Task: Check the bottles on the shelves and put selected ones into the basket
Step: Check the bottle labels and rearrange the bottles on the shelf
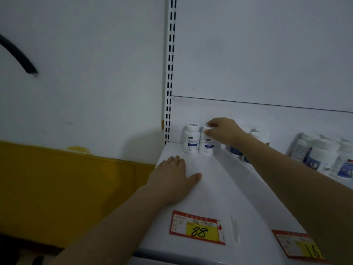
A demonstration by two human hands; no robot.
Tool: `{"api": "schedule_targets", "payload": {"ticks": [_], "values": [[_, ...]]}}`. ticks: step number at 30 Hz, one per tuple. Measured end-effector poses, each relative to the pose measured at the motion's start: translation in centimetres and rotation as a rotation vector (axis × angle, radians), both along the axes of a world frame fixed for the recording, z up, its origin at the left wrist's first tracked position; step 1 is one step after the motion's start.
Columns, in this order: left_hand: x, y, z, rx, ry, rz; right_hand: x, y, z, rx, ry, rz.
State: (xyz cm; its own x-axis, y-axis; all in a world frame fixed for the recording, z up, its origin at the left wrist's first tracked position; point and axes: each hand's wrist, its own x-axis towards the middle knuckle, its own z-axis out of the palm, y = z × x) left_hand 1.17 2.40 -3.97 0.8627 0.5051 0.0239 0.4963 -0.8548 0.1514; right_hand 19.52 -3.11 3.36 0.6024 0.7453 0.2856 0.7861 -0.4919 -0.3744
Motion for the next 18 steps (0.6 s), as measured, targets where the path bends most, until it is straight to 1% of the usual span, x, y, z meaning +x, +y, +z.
{"api": "schedule_targets", "payload": {"ticks": [5,8,10,14,15,18], "values": [[0.1,0.0,-0.2,0.009,0.043,0.002,0.2,0.5,0.4,-0.098,-0.043,0.004],[0.0,-0.1,-0.1,0.000,0.061,0.002,-0.5,1.2,1.9,-0.052,-0.089,0.015],[-0.1,-0.2,0.0,-0.007,0.061,0.000,-1.2,2.0,2.8,-0.063,-0.152,0.083],[-0.1,-0.2,-0.1,-0.019,0.051,-0.001,-2.3,3.5,2.2,-0.280,-0.201,0.160],[-0.1,-0.1,-0.1,-0.021,0.054,0.000,-2.4,3.7,1.9,-0.295,-0.208,0.163],[-0.1,-0.2,0.0,-0.037,0.046,0.003,-2.7,3.8,1.8,-0.250,-0.220,0.176]]}}
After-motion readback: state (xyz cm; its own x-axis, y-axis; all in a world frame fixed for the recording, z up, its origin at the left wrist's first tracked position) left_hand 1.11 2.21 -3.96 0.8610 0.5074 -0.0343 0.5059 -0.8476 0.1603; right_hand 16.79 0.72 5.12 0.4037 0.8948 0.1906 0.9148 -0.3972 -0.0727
